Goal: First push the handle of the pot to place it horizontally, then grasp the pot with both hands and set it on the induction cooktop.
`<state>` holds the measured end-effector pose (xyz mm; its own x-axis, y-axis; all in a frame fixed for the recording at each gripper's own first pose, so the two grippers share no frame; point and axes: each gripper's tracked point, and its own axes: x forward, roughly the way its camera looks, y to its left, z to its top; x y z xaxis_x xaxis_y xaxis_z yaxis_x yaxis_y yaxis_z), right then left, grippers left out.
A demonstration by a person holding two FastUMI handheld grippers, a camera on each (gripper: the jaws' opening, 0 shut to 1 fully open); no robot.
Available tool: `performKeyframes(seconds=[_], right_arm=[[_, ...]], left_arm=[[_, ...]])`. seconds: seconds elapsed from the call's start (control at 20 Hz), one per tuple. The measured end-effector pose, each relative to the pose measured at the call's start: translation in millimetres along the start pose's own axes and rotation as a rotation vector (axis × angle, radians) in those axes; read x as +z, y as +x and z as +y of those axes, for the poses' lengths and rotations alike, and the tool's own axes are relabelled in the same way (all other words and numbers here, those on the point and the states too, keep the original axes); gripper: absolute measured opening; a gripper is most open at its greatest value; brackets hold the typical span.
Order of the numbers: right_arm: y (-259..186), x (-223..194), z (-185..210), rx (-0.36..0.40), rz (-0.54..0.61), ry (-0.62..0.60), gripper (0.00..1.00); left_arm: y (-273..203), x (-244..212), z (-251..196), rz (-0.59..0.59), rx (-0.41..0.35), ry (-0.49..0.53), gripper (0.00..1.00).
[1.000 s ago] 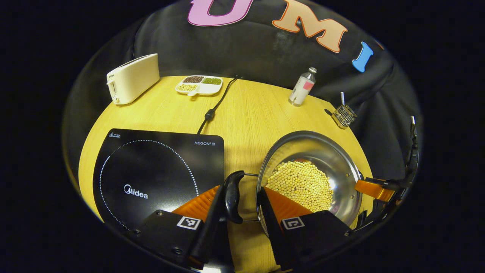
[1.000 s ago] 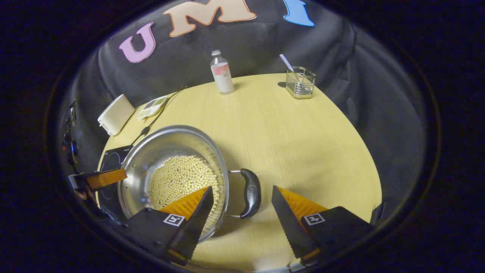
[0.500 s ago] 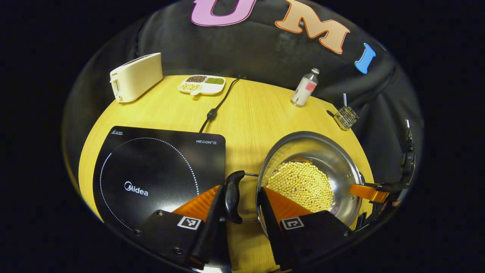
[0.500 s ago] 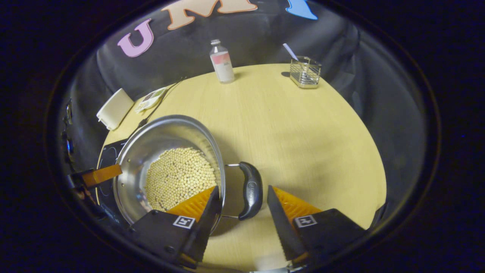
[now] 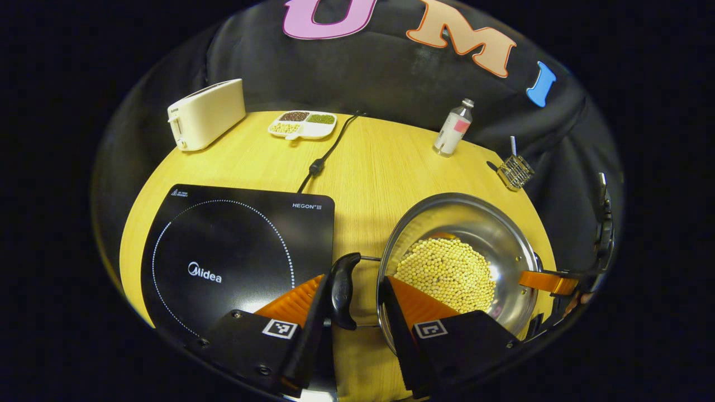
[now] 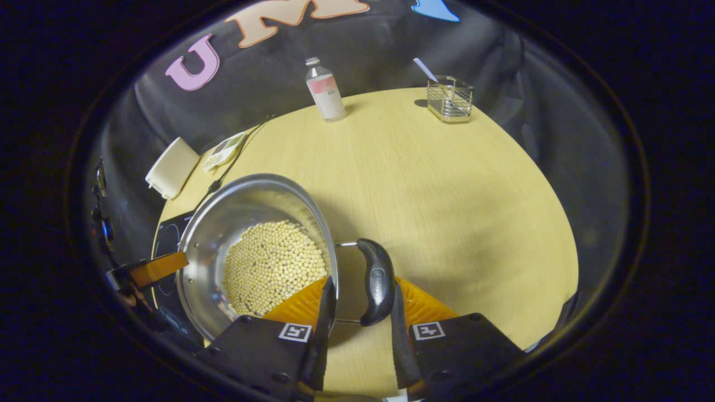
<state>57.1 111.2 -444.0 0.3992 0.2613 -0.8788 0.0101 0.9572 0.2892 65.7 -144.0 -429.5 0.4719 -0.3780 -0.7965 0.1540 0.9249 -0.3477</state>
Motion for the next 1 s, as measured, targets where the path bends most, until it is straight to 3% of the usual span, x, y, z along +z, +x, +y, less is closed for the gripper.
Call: performKeyframes(seconds=[0.05,0.15,0.4,0.45,0.5,0.8,0.85,0.9,1.0], right_arm=[[-0.7,0.6,-0.8,0.002,0.0,-0.001,0.46],[-2.7,-1.0,-3.1,0.012,0.01,-0.006,0.45],[-11.8,-1.2,-8.7,0.04,0.002,-0.027,0.45],[-14.7,0.1,-9.7,0.046,0.001,-0.025,0.45],[-17.4,0.8,-10.4,0.053,-0.001,-0.026,0.45],[-28.1,8.4,-4.0,0.112,-0.005,-0.051,0.45],[-28.1,9.9,-2.5,0.121,-0.007,-0.061,0.5],[-30.8,8.8,-1.0,0.129,-0.007,-0.07,0.44],[-36.0,7.7,3.9,0.137,-0.011,-0.073,0.44]], left_arm=[[-1.4,-2.1,-1.1,0.002,0.004,-0.003,0.62],[-5.0,-4.1,-3.8,0.003,0.012,-0.003,0.62],[-18.9,-6.1,-10.4,-0.008,0.042,-0.005,0.65],[-22.5,-5.9,-12.1,-0.013,0.049,-0.006,0.61],[-26.3,-4.9,-13.2,-0.019,0.057,-0.009,0.65],[-55.1,-4.7,-14.9,-0.066,0.124,-0.03,0.61],[-59.2,-5.5,-14.2,-0.073,0.133,-0.034,0.61],[-63.4,-6.0,-12.7,-0.075,0.141,-0.038,0.61],[-69.7,-6.7,-9.2,-0.081,0.151,-0.048,0.61]])
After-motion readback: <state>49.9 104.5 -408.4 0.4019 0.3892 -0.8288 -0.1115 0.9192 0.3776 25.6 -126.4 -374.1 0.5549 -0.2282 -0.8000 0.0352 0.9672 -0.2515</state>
